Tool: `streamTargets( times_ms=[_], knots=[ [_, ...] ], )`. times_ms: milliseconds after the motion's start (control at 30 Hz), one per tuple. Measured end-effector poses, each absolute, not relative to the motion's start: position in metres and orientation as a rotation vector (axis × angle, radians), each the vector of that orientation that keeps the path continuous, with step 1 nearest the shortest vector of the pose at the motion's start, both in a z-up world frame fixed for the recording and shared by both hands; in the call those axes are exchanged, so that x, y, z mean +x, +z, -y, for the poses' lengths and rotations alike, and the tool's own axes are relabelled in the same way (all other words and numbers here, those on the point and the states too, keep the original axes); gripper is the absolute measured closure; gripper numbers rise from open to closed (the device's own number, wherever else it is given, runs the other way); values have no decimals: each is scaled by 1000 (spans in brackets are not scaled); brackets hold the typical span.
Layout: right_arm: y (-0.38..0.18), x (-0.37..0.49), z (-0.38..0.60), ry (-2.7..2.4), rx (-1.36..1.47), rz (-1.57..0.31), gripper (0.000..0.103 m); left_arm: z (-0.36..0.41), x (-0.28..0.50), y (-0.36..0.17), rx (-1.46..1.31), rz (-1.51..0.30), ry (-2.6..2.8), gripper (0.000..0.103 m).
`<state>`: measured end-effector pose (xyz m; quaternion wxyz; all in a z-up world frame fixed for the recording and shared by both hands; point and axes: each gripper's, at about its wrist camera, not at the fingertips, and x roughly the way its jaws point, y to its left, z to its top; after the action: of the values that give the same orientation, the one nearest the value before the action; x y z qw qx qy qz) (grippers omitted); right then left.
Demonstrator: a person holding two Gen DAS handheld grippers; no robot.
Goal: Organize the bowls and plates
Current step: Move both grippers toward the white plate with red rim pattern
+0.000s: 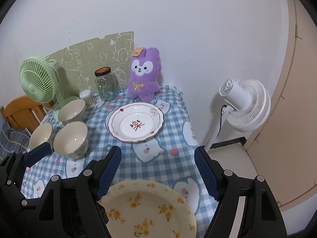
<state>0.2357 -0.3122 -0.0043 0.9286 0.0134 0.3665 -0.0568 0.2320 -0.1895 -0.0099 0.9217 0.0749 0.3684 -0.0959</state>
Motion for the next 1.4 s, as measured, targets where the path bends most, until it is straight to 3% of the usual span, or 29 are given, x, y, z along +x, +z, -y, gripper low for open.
streamTargets(
  times_ms=[833, 1400],
  knots=[
    [4, 334, 325, -75, 46, -759, 24, 200, 318, -3, 106, -748, -123, 14],
    [-56, 418, 342, -64, 64, -857, 24, 213, 398, -60, 110, -848, -89, 14]
  ],
)
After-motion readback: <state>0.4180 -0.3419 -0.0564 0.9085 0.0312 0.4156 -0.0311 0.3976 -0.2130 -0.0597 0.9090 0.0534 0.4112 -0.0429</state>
